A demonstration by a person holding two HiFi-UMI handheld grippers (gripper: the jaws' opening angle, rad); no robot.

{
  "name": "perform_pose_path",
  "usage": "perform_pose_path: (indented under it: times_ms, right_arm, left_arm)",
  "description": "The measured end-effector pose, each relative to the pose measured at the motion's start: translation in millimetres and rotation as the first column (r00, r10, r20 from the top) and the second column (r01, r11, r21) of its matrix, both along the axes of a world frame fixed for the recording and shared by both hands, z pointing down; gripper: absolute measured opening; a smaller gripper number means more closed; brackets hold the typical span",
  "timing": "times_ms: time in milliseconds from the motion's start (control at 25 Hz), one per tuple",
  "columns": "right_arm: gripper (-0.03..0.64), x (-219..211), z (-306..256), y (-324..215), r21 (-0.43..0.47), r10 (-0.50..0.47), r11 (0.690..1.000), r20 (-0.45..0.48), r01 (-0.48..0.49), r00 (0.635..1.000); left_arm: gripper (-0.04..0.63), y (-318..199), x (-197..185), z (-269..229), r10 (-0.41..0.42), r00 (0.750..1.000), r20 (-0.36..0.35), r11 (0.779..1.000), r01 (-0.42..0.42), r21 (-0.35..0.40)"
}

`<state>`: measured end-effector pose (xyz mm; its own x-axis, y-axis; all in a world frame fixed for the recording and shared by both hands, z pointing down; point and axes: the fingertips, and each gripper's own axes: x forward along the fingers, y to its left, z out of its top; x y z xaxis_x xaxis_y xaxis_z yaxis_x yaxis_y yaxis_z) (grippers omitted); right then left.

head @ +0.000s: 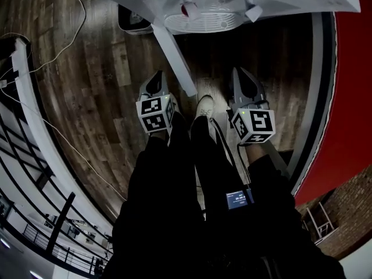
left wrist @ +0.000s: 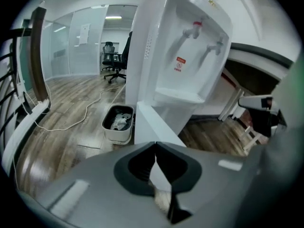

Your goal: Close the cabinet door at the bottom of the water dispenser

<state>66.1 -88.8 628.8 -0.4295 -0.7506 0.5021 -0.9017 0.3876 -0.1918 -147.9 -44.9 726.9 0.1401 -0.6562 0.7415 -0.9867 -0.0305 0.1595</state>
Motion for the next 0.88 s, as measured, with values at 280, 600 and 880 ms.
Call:
perform_pose_path:
  times_ms: [280, 600, 880]
  right_arm:
    - [0.000, 3.1, 30.0, 11.0, -0.085, -0.006, 0.996, -0.006, 0.005, 1.000]
    - [0.094, 6.0, 62.5, 26.2, -0.202, -0.008, 0.979, 0.008, 0.010, 1.000]
    - [0.100, 6.3, 69.8, 34.6, -0.235, -0.011, 0.972, 0.007, 0.013, 1.000]
  left_arm:
    - [0.025, 18.1, 17.8, 16.0, 0.000, 0.995, -0.098, 0.999, -0.005, -0.051]
    - [0.131, 37.6, 45.0, 29.4, 0.017, 0.971, -0.238, 0.992, -0.046, -0.118]
    - [0.283, 42.2, 63.1, 44.1, 0.023, 0.947, -0.319, 0.978, -0.087, -0.188]
